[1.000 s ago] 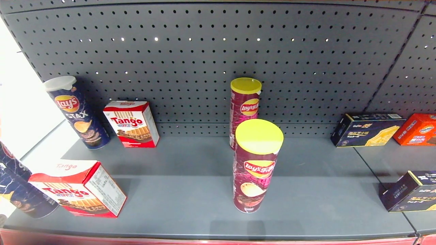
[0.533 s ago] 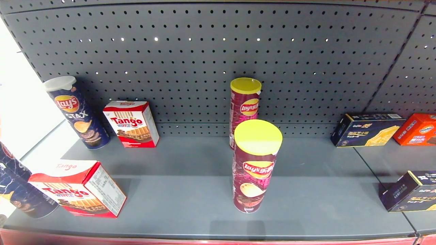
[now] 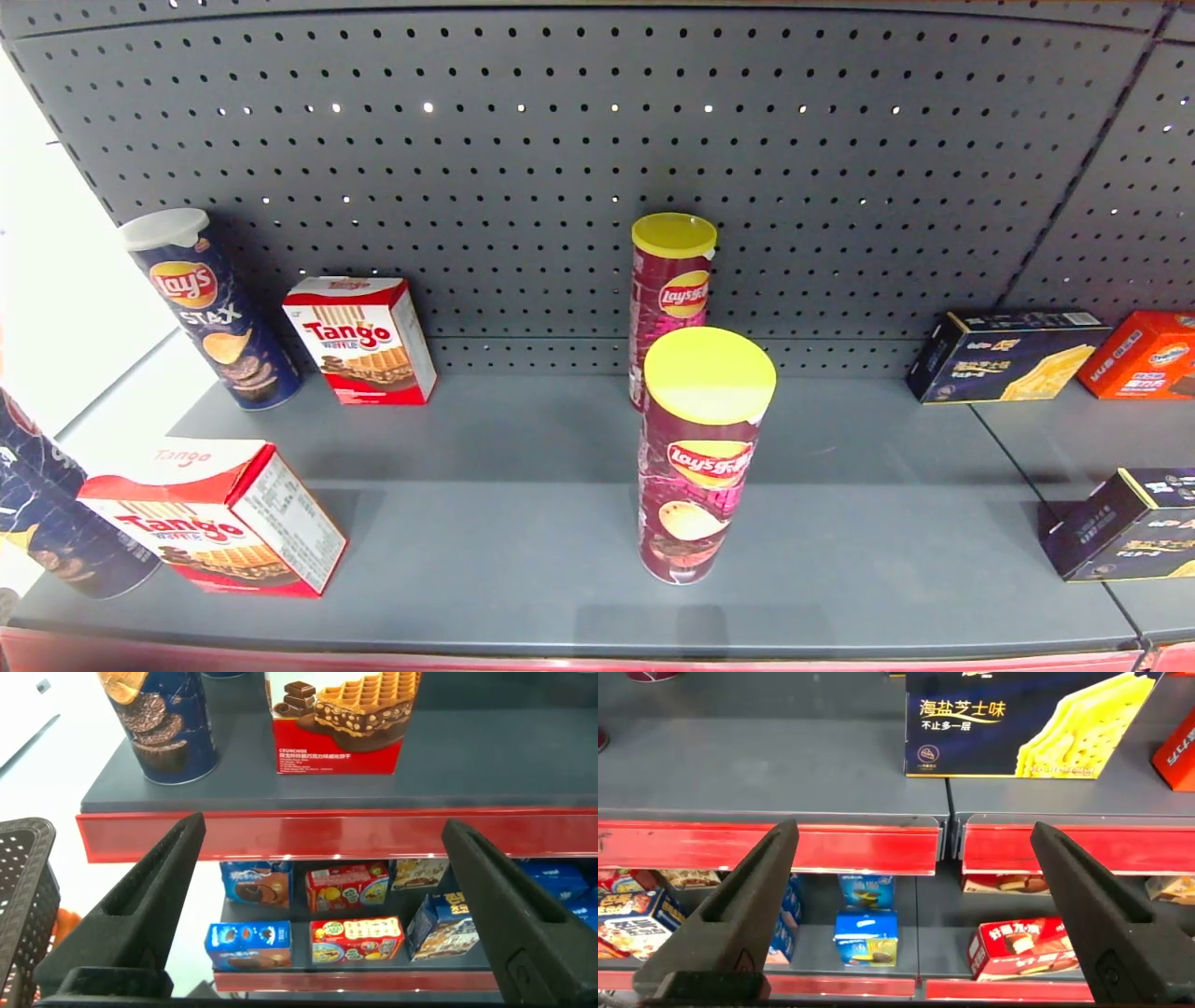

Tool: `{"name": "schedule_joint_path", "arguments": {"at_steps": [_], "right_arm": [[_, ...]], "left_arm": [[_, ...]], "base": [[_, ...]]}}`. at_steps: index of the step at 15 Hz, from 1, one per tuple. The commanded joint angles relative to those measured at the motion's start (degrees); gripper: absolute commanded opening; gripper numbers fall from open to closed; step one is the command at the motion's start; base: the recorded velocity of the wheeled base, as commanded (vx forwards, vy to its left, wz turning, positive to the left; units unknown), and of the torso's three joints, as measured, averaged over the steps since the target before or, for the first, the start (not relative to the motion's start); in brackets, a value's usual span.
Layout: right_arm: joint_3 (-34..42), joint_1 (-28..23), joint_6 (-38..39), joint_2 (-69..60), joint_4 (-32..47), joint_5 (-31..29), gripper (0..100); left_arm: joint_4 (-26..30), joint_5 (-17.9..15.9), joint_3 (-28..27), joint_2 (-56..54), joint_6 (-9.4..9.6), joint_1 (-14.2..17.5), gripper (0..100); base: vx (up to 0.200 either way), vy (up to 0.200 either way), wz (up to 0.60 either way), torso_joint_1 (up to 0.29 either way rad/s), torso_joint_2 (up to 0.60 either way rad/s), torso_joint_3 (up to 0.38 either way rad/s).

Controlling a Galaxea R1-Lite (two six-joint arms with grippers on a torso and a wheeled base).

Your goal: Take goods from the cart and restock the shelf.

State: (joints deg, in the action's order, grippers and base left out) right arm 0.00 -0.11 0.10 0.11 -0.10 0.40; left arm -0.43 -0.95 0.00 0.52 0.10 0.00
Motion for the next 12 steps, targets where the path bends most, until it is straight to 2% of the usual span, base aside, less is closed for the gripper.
{"name": "schedule_joint_path", "arguments": {"at_steps": [1, 3, 8, 9, 12], "right_arm": [[0.00, 0.02, -0.01, 0.15, 0.01, 0.04, 100], [0.00, 0.11, -0.10, 0.15, 0.01, -0.05, 100], [0.00, 0.11, -0.10, 0.15, -0.08, 0.04, 100], [0.00, 0.11, -0.10, 0.15, -0.08, 0.04, 100], [0.00, 0.11, -0.19, 0.15, -0.08, 0.13, 100]], "left_arm": [[-0.01, 0.16, 0.00, 0.00, -0.10, 0.00, 100], [-0.01, 1.92, 0.00, 0.00, -0.62, 0.00, 100], [-0.01, 1.48, 0.00, 0.00, -0.36, 0.00, 100], [-0.01, 1.30, 0.00, 0.00, -0.45, 0.00, 100], [-0.01, 1.30, 0.00, 0.00, -0.19, 0.00, 100]], "base": [[0.000, 0.000, 0.00, 0.000, 0.00, 0.000], [0.000, 0.000, 0.00, 0.000, 0.00, 0.000], [0.000, 0.000, 0.00, 0.000, 0.00, 0.000], [-0.200, 0.000, 0.00, 0.002, 0.00, -0.002], [0.000, 0.000, 0.00, 0.000, 0.00, 0.000]]}}
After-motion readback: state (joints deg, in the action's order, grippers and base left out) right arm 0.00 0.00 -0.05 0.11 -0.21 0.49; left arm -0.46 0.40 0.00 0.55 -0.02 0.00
